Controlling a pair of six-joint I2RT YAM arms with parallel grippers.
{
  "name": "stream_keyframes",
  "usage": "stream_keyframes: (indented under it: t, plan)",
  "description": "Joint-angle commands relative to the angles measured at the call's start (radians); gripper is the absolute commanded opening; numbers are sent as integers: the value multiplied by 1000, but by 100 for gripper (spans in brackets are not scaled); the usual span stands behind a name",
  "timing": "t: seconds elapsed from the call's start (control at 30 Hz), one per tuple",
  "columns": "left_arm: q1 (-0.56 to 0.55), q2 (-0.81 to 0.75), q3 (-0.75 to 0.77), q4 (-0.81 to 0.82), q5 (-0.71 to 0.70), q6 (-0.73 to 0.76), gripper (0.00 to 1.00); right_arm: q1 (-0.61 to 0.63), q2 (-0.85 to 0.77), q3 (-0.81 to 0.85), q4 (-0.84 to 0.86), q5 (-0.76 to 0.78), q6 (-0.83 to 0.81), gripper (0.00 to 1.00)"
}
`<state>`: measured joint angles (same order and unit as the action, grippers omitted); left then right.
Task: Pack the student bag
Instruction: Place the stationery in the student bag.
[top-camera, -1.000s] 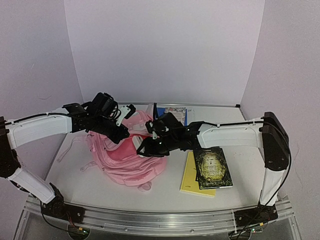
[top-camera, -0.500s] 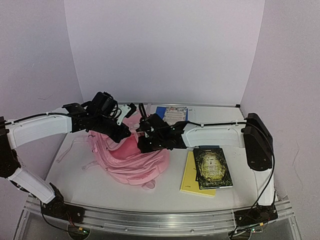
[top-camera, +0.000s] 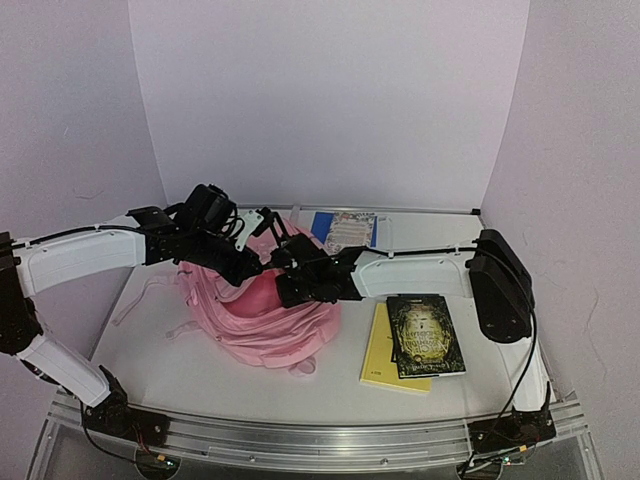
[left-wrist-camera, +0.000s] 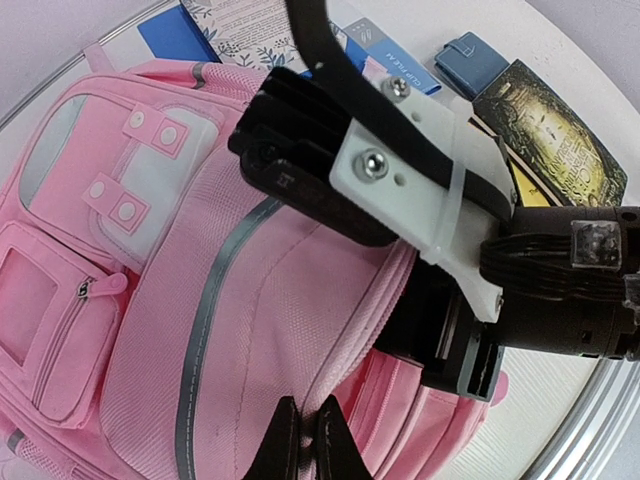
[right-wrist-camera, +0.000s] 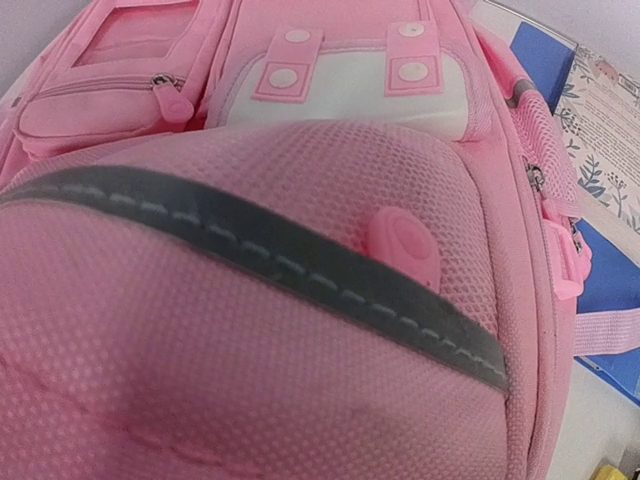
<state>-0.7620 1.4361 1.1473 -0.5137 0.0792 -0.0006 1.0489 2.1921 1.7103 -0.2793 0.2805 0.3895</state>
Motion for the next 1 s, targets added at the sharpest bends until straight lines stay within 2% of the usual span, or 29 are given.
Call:
stream_keyframes:
  t: [0.0, 0.07, 0.27, 0.5, 0.67, 0.73, 0.8, 0.97]
  plan:
    - [-3, -6, 28, 74, 30, -2, 0, -15, -18, -1, 11, 98, 8, 51]
    - [-2, -4, 32, 71, 26, -4, 0, -14, -34, -19, 12, 89, 6, 55]
    - [-1, 1, 33, 70, 15, -12, 0, -14, -89, -89, 35, 49, -5, 60]
    - [-2, 20, 39, 69, -7, -40, 0, 7, -306, -269, 140, -133, -28, 64]
    - [-1, 35, 54, 56, -16, -58, 0, 7, -458, -396, 143, -134, 26, 66]
    - [-2, 32, 54, 54, -30, -61, 0, 2, -525, -449, 143, -104, 45, 69]
    - [-2, 24, 51, 55, -40, -59, 0, -41, -580, -515, 141, -79, 97, 71]
    - [-2, 2, 45, 59, -49, -55, 0, -251, -687, -672, 141, -129, 238, 69]
